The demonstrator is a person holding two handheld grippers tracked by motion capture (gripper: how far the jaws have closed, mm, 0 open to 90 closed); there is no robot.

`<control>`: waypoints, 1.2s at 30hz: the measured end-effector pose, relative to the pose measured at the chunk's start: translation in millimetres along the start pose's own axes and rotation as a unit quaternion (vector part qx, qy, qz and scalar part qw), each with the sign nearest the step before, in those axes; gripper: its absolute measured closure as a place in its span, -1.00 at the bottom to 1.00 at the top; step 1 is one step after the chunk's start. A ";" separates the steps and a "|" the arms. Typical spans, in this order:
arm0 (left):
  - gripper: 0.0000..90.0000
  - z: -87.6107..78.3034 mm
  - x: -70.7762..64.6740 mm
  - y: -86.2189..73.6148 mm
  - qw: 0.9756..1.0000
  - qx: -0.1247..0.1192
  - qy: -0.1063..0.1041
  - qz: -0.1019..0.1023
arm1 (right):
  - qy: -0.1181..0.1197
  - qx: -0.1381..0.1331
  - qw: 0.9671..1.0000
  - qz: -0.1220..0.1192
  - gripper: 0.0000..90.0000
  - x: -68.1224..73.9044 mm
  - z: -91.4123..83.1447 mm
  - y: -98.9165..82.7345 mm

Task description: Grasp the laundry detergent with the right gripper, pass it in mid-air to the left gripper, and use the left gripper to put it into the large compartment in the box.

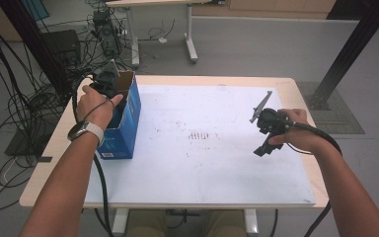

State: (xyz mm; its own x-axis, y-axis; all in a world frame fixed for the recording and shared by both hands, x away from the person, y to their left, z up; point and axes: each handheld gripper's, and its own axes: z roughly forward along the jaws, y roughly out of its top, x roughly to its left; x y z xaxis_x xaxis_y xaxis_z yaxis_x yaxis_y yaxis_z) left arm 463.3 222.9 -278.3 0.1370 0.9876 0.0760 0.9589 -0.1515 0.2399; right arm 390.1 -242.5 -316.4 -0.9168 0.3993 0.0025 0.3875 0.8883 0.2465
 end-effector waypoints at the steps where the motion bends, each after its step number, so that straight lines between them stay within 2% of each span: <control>1: -0.18 0.0 0.1 -0.1 1.000 -0.001 0.000 0.000 | -0.001 0.000 1.000 0.000 -0.74 0.0 -0.2 -0.1; 9: -0.18 -0.1 0.2 -0.5 1.000 -0.004 0.000 0.002 | -0.002 0.000 1.000 0.002 -0.74 0.1 -1.3 -1.2; 22: -0.31 -0.1 2.1 -1.3 1.000 -0.006 -0.001 0.005 | -0.001 0.000 1.000 -0.001 -0.75 0.8 -0.7 -0.4; 24: -0.37 -0.5 2.7 -1.4 1.000 -0.006 -0.005 0.003 | -0.001 0.000 1.000 0.000 -0.75 0.9 -0.9 -0.6; 36: -0.38 -7.0 5.8 -3.6 1.000 -0.016 -0.019 0.010 | -0.002 0.003 1.000 -0.001 -0.75 3.6 -1.8 -0.9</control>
State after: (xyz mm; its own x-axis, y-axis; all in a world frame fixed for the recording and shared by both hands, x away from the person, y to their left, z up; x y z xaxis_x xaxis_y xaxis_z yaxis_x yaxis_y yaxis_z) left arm 458.9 228.9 -271.9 0.1667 0.9850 0.0453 0.9473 -0.1727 0.2696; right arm 386.3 -242.3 -314.8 -0.9172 0.3983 -0.0027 0.3860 0.8904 0.2412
